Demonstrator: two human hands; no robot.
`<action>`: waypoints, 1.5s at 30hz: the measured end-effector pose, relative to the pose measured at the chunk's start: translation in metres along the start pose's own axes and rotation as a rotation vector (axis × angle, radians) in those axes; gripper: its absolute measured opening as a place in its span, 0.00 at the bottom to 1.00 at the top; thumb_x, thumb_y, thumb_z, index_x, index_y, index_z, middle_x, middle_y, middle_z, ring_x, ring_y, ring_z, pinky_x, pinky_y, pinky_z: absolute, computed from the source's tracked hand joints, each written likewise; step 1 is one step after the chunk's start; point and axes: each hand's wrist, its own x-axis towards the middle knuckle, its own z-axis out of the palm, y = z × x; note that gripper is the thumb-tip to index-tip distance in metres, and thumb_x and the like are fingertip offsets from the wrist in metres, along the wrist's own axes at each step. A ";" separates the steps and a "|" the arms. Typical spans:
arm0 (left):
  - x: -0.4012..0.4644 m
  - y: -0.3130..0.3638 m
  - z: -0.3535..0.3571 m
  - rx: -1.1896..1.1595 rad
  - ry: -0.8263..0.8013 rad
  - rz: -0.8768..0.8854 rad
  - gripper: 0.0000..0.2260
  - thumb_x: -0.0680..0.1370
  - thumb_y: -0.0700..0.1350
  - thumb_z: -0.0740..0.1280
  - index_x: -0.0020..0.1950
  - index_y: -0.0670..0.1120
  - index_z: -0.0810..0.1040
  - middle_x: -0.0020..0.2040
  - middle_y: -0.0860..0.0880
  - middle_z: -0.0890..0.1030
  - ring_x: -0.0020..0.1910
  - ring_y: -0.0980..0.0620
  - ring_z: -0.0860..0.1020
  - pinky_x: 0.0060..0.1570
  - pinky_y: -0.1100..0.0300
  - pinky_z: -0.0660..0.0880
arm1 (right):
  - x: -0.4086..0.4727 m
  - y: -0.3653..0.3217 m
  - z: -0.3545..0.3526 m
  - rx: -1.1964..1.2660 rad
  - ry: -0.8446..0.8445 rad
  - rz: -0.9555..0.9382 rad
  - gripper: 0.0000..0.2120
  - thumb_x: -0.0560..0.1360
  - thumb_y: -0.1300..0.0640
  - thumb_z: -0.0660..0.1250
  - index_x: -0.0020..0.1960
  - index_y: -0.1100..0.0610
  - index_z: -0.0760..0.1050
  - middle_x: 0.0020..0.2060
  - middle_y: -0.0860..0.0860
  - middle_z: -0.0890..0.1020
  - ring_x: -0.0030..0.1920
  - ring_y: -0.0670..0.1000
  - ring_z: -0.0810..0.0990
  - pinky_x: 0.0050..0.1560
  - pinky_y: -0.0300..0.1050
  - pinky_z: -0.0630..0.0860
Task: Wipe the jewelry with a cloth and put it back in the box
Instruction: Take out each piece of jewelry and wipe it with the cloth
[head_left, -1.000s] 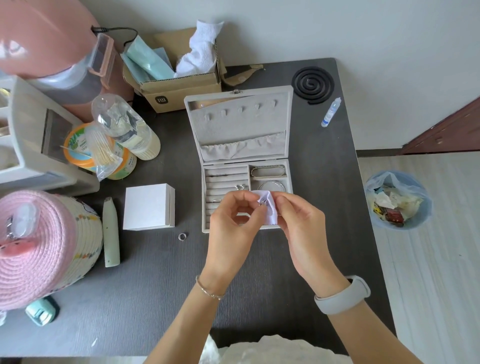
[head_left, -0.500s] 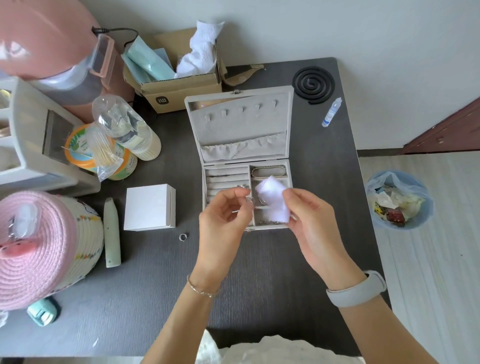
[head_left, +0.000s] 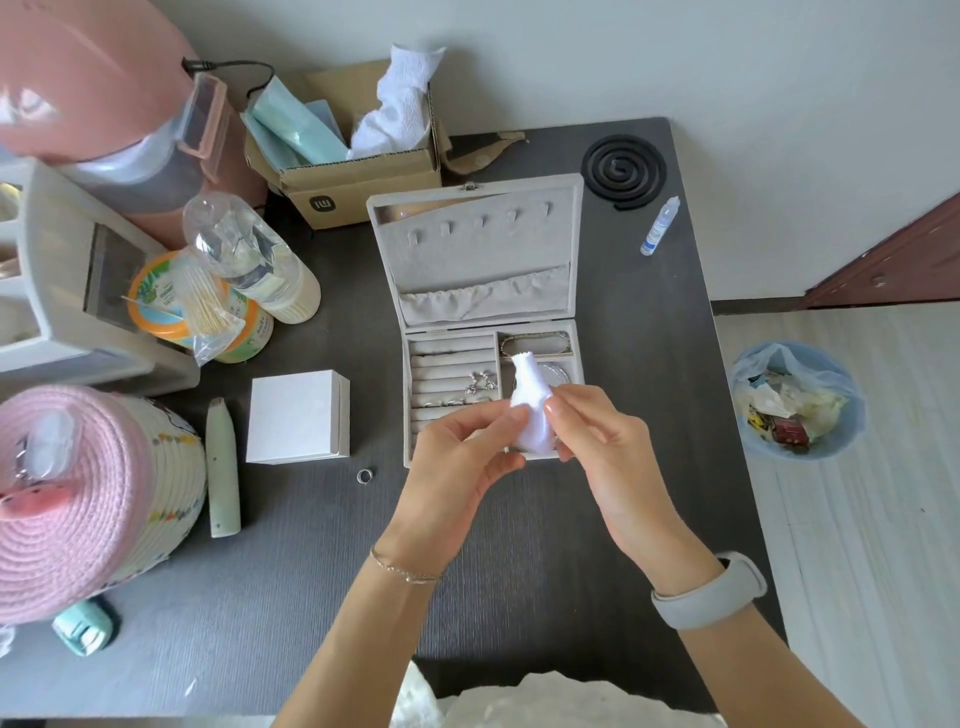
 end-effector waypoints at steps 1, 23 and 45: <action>0.000 0.000 0.000 0.032 0.050 0.023 0.04 0.73 0.38 0.67 0.41 0.39 0.81 0.38 0.46 0.81 0.36 0.53 0.78 0.33 0.67 0.75 | 0.000 0.001 0.000 -0.013 -0.010 -0.005 0.11 0.75 0.61 0.62 0.41 0.48 0.79 0.45 0.44 0.78 0.41 0.40 0.76 0.45 0.35 0.71; -0.013 0.021 -0.015 0.267 0.028 0.199 0.10 0.70 0.30 0.68 0.41 0.45 0.81 0.33 0.52 0.81 0.32 0.54 0.79 0.38 0.66 0.77 | 0.007 0.000 -0.005 -0.205 0.176 -0.213 0.03 0.69 0.54 0.63 0.37 0.50 0.71 0.29 0.38 0.76 0.34 0.37 0.72 0.36 0.26 0.67; -0.018 0.000 -0.007 0.256 0.234 0.392 0.13 0.71 0.33 0.69 0.38 0.51 0.83 0.37 0.55 0.85 0.38 0.58 0.82 0.41 0.68 0.77 | -0.004 0.000 0.018 -0.246 -0.127 -0.144 0.01 0.75 0.63 0.63 0.45 0.58 0.72 0.35 0.45 0.75 0.34 0.38 0.76 0.37 0.29 0.70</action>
